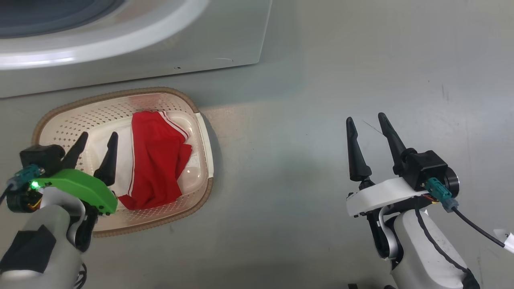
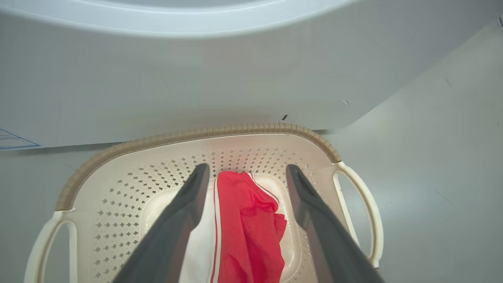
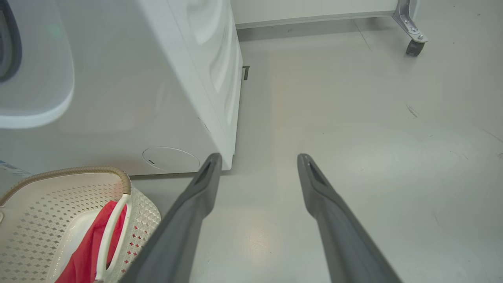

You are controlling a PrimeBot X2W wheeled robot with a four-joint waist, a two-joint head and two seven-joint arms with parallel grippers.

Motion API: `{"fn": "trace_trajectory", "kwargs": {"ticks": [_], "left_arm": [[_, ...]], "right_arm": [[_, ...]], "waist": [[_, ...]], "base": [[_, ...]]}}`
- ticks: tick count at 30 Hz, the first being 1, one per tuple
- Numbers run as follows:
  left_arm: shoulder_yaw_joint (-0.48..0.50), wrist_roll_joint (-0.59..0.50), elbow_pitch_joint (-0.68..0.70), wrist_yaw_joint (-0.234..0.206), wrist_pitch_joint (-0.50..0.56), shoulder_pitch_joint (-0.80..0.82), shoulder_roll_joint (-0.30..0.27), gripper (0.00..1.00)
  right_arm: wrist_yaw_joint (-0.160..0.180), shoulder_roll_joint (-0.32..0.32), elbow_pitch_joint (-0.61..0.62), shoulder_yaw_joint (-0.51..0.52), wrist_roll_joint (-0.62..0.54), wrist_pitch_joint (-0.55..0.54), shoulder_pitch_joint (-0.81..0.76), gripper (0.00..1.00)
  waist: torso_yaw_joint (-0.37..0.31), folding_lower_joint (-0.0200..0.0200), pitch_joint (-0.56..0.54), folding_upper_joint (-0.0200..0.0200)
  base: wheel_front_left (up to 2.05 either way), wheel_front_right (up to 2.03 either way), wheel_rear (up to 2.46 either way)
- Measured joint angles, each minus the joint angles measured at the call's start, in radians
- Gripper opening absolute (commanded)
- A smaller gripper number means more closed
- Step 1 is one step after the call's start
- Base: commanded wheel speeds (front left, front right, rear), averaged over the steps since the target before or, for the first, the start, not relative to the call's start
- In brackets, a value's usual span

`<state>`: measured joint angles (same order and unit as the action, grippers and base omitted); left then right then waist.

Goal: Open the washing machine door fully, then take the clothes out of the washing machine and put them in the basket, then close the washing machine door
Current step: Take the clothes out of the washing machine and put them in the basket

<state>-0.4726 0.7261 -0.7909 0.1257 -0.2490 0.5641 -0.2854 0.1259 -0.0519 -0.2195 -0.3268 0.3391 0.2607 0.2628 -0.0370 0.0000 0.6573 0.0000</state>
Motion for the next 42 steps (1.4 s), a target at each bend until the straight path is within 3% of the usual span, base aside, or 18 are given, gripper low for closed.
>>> {"fn": "trace_trajectory", "kwargs": {"ticks": [21, 42], "left_arm": [[0.174, -0.111, 0.263, 0.000, -0.003, -0.116, 0.007, 1.00], [0.396, -0.248, 0.448, 0.000, -0.003, -0.320, 0.053, 1.00]], "right_arm": [[0.000, 0.000, -0.046, 0.021, -0.007, 0.000, -0.009, 1.00], [0.000, 0.001, -0.013, 0.048, -0.038, 0.000, -0.069, 1.00]], "waist": [[0.042, 0.0000, -0.182, 0.0000], [0.076, 0.0000, -0.403, 0.0000]], "base": [[0.00, 0.00, 0.00], [0.00, 0.00, 0.00]]}}
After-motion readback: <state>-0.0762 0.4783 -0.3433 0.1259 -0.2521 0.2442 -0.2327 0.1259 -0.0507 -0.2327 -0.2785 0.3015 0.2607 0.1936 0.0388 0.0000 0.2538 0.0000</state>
